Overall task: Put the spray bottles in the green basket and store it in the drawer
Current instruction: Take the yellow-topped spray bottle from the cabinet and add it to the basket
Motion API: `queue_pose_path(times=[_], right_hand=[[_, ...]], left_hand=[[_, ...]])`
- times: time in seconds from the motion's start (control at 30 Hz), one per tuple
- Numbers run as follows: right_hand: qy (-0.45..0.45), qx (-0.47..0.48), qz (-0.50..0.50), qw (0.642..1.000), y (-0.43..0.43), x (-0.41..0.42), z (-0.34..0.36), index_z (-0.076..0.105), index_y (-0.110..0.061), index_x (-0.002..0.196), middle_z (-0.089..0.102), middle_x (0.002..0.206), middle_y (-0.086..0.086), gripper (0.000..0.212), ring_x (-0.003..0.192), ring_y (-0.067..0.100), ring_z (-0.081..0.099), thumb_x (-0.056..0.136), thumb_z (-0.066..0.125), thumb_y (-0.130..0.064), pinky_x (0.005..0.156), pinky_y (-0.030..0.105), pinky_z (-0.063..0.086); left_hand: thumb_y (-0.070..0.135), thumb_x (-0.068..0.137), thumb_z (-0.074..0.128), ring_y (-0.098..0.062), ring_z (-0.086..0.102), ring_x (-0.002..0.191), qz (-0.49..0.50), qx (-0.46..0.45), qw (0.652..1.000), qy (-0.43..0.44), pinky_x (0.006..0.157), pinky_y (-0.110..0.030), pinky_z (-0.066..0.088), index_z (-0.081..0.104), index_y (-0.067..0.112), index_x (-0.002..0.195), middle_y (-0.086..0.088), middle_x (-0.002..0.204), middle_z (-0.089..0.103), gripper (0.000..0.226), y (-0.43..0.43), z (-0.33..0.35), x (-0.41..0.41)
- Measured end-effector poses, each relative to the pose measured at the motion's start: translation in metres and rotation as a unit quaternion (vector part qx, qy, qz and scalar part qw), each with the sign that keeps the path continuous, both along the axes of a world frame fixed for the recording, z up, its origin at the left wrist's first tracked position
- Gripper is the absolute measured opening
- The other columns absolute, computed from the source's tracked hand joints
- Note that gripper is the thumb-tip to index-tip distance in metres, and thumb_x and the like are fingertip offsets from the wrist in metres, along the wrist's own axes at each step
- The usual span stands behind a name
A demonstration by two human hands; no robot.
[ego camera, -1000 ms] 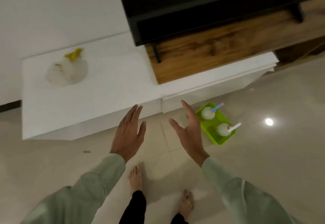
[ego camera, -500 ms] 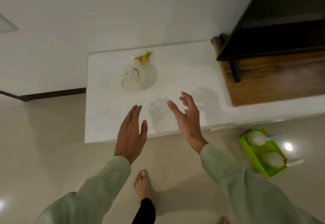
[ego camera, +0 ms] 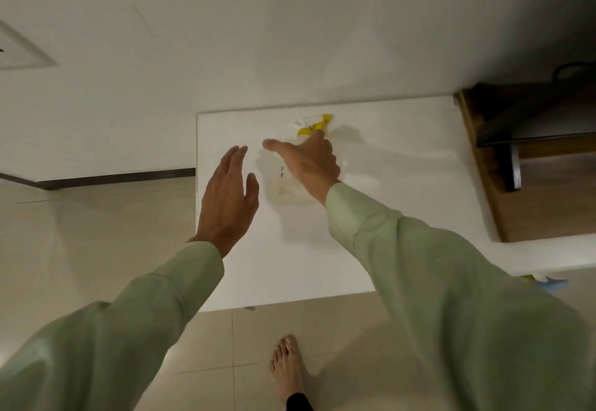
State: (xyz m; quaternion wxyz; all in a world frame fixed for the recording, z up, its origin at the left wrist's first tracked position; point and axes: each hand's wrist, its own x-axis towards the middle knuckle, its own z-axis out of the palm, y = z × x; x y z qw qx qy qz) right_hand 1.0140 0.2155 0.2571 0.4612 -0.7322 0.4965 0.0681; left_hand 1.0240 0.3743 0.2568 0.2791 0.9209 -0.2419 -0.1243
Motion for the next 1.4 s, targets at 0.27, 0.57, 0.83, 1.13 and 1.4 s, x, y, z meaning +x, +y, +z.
queue_pose_path(times=[0.27,0.57,0.83,1.13,1.4], right_hand=[[0.027,-0.02,-0.001,0.999,0.001,-0.002,-0.025,0.056,-0.014,0.118,0.062,0.107,0.002,0.076,0.104,0.032,0.065,0.054,0.084,-0.046,0.081,0.036,0.049],[-0.151,0.051,-0.105,0.982,-0.047,-0.154,0.012,0.055,-0.031,0.105,0.065,0.089,-0.016,0.065,0.083,0.013,0.07,0.051,0.09,-0.031,0.079,0.041,0.06],[-0.228,0.072,-0.211,0.948,-0.12,-0.339,0.038,0.062,-0.035,0.1,0.075,0.093,-0.01,0.051,0.077,0.004,0.072,0.059,0.092,-0.027,0.061,0.016,0.055],[-0.231,0.012,-0.316,0.92,-0.203,-0.567,0.014,0.072,-0.024,0.105,0.075,0.099,-0.007,0.035,0.099,0.014,0.069,0.073,0.087,-0.019,0.088,0.031,0.052],[-0.191,-0.072,-0.358,0.911,-0.24,-0.672,-0.039,0.073,-0.013,0.111,0.066,0.109,0.001,0.039,0.107,0.022,0.059,0.074,0.083,-0.021,0.101,0.048,0.046]], left_hand=[[0.019,0.1,0.042,-0.022,0.033,0.145,-0.005,-0.004,1.0,0.011,0.117,-0.04,0.034,0.032,0.012,0.149,-0.006,0.158,0.034,0.05,-0.003,-0.007,0.006],[0.023,0.101,0.041,-0.019,0.031,0.147,-0.048,-0.004,0.998,0.048,0.117,-0.044,0.034,0.029,0.017,0.151,-0.002,0.16,0.03,0.052,-0.041,0.012,-0.085],[0.026,0.101,0.042,-0.016,0.031,0.146,-0.124,-0.011,0.99,0.07,0.117,-0.042,0.035,0.029,0.02,0.15,0.003,0.16,0.03,0.052,-0.122,0.03,-0.235],[0.03,0.101,0.042,-0.017,0.03,0.147,-0.246,0.02,0.964,0.1,0.119,-0.042,0.031,0.027,0.023,0.151,0.002,0.16,0.029,0.053,-0.24,0.03,-0.422],[0.03,0.101,0.043,-0.017,0.032,0.146,-0.327,0.055,0.937,0.108,0.117,-0.041,0.034,0.028,0.025,0.15,0.003,0.159,0.031,0.052,-0.328,-0.004,-0.506]])
